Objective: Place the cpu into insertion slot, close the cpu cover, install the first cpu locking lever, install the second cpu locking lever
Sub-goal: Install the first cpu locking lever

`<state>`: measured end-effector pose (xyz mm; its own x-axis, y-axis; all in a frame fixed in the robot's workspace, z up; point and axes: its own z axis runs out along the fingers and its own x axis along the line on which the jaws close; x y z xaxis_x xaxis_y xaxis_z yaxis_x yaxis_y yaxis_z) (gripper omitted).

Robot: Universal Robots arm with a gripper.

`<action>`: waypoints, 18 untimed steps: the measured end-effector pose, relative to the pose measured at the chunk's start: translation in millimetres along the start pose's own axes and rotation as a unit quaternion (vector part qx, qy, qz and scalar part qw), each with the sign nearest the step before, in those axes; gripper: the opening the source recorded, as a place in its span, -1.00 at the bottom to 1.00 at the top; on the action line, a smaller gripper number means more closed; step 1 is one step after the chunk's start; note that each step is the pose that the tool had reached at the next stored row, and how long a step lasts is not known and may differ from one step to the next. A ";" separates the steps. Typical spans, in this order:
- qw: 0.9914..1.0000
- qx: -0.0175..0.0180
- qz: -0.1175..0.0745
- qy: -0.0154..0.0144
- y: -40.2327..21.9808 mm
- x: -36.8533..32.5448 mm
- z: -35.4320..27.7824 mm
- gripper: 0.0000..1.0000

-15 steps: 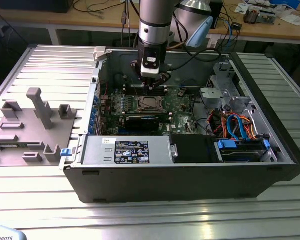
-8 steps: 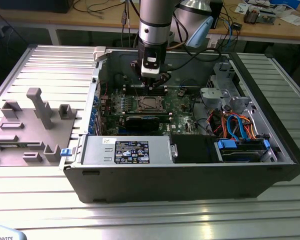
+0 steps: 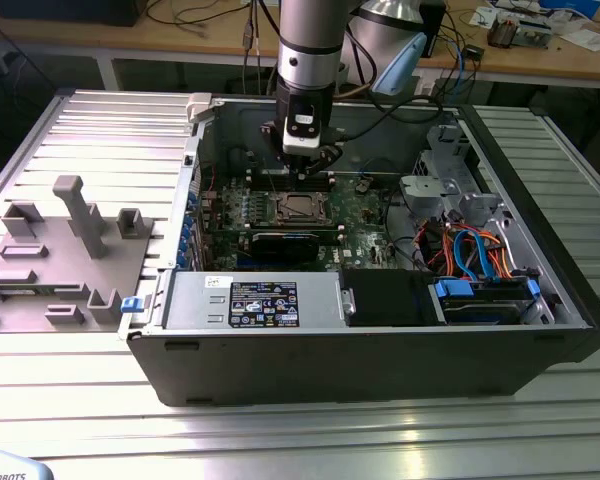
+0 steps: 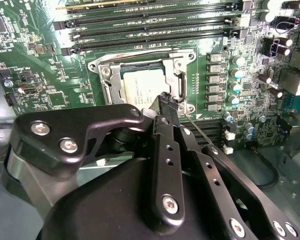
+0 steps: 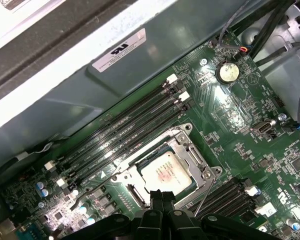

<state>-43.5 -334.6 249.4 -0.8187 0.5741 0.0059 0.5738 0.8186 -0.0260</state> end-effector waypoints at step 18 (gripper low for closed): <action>1.000 0.000 -0.009 0.000 0.0 0.0 0.0 -0.79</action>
<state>-43.5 -334.5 249.4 -0.8289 0.5594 0.0059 0.5591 0.8287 -0.0260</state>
